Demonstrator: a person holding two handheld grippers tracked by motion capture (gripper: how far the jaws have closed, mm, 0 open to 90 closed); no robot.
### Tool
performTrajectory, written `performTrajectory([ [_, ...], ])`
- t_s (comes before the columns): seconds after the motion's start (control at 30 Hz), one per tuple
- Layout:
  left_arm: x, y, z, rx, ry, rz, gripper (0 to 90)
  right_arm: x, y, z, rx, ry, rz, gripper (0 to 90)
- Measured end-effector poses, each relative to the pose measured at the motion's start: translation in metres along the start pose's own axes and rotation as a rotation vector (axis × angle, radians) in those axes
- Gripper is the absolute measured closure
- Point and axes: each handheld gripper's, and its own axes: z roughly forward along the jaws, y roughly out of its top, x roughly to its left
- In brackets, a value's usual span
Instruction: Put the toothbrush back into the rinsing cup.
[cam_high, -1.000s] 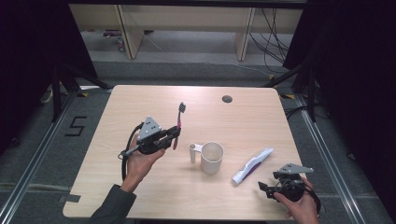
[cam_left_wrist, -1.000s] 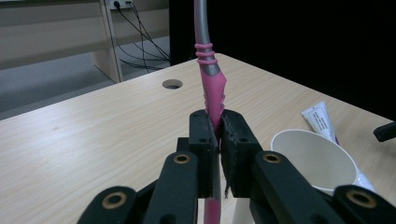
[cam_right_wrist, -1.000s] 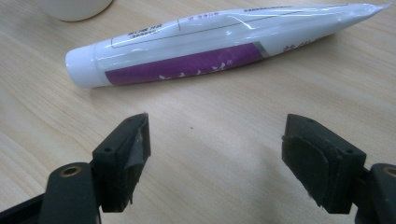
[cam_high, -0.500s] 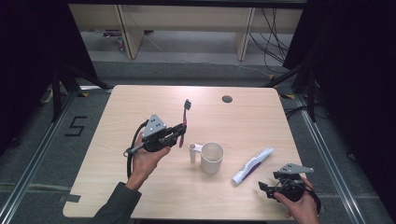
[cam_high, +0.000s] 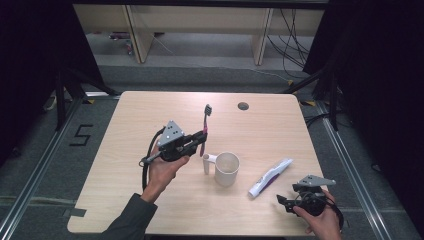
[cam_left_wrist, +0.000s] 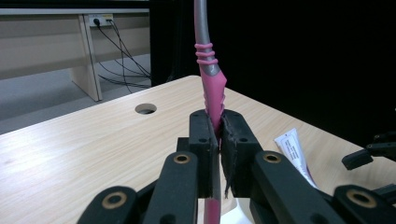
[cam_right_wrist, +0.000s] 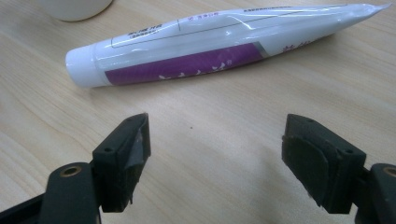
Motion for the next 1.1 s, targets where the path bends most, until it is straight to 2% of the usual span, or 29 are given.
performTrajectory([
  [0.1,-0.001,0.000,0.003,-0.001,-0.005,0.004,82.7,0.000,0.000,0.000,-0.003,0.000,-0.006,24.6],
  [0.13,-0.003,-0.001,0.005,0.007,-0.007,0.013,82.7,-0.003,-0.001,0.002,-0.026,-0.003,-0.046,24.6],
  [0.2,-0.003,-0.002,0.007,0.014,-0.009,0.013,82.7,-0.002,0.000,0.001,-0.021,0.000,-0.029,24.6],
  [0.27,-0.004,-0.002,0.008,0.015,-0.007,0.011,82.6,-0.004,0.000,0.002,-0.025,-0.003,-0.046,24.6],
  [0.3,-0.003,-0.003,0.009,0.016,-0.006,0.015,82.6,0.000,0.000,0.000,0.001,-0.001,0.001,24.6],
  [0.37,-0.003,-0.004,0.010,0.017,-0.006,0.010,82.7,-0.001,0.000,0.001,-0.013,-0.001,-0.022,24.6],
  [0.47,-0.003,-0.006,0.013,0.013,-0.004,0.015,82.6,-0.002,0.000,0.002,-0.016,0.011,-0.027,24.6],
  [0.53,-0.003,-0.008,0.014,0.017,-0.002,0.017,82.7,-0.002,0.000,0.001,-0.016,0.003,-0.026,24.6],
  [0.57,-0.003,-0.009,0.015,0.019,-0.002,0.017,82.7,0.000,0.000,0.001,-0.006,0.002,-0.006,24.6],
  [0.7,-0.001,-0.013,0.017,0.027,-0.002,0.015,82.6,-0.001,0.000,0.001,-0.006,0.003,-0.011,24.6],
  [0.73,-0.001,-0.014,0.017,0.030,-0.003,0.009,82.6,-0.002,0.000,0.002,-0.017,0.008,-0.026,24.6],
  [0.77,-0.001,-0.015,0.018,0.025,-0.004,0.007,82.6,0.000,0.000,0.001,-0.003,0.002,-0.007,24.6],
  [0.8,-0.001,-0.017,0.017,0.029,0.003,0.005,82.6,-0.001,0.000,0.002,-0.015,0.004,-0.027,24.6],
  [0.87,-0.001,-0.019,0.018,0.031,0.000,0.009,82.6,0.000,0.000,0.001,-0.005,0.003,-0.010,24.6],
  [1.1,-0.002,-0.028,0.017,0.060,-0.003,0.009,82.5,0.000,0.000,0.001,-0.006,0.002,-0.013,24.6],
])
